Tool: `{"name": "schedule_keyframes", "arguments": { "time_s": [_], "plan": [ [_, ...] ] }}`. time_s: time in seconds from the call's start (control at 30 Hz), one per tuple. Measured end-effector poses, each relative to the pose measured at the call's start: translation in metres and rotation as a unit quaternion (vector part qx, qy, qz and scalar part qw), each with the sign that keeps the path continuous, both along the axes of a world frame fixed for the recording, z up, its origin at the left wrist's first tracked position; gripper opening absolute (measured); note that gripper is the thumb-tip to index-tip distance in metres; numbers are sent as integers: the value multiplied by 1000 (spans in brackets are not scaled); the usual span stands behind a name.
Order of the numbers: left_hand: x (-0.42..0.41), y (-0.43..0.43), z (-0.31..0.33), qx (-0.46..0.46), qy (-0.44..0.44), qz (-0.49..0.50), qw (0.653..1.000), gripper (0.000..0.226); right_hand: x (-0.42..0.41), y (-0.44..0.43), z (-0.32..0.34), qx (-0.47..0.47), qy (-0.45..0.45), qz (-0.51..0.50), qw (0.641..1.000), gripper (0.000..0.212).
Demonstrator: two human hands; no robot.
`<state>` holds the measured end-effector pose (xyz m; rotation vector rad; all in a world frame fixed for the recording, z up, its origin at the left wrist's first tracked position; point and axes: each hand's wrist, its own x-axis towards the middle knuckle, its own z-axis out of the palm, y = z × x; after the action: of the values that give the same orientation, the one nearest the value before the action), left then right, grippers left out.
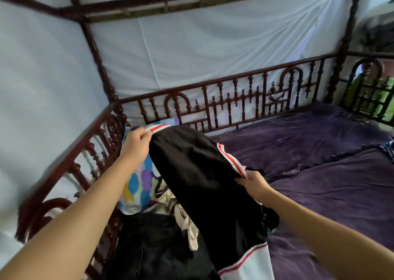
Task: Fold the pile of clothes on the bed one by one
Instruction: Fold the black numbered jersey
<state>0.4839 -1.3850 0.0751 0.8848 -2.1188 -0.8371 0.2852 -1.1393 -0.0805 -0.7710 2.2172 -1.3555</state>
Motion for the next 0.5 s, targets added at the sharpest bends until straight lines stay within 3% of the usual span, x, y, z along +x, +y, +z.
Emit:
{"name": "schedule_keyframes", "arguments": {
  "time_s": [0.1,0.2,0.27,0.4,0.43,0.5],
  "plan": [
    [16,-25,-47,-38,-182,28,982,39,-5,4,33,13,180,-14,984,12],
    [13,-18,-90,-26,-313,-24,949,29,-1,6,65,-19,265,24,964,27],
    [1,-1,-105,5,-307,-97,947,7,4,8,79,-24,280,54,958,31],
    [-43,48,-125,53,-255,-327,908,67,12,18,90,-15,275,70,959,32],
    [-53,66,-127,106,-237,-387,884,72,13,22,91,-16,275,63,959,31],
    [-70,99,-137,195,-194,-467,840,61,12,32,94,-22,272,36,961,29]
  ]
}}
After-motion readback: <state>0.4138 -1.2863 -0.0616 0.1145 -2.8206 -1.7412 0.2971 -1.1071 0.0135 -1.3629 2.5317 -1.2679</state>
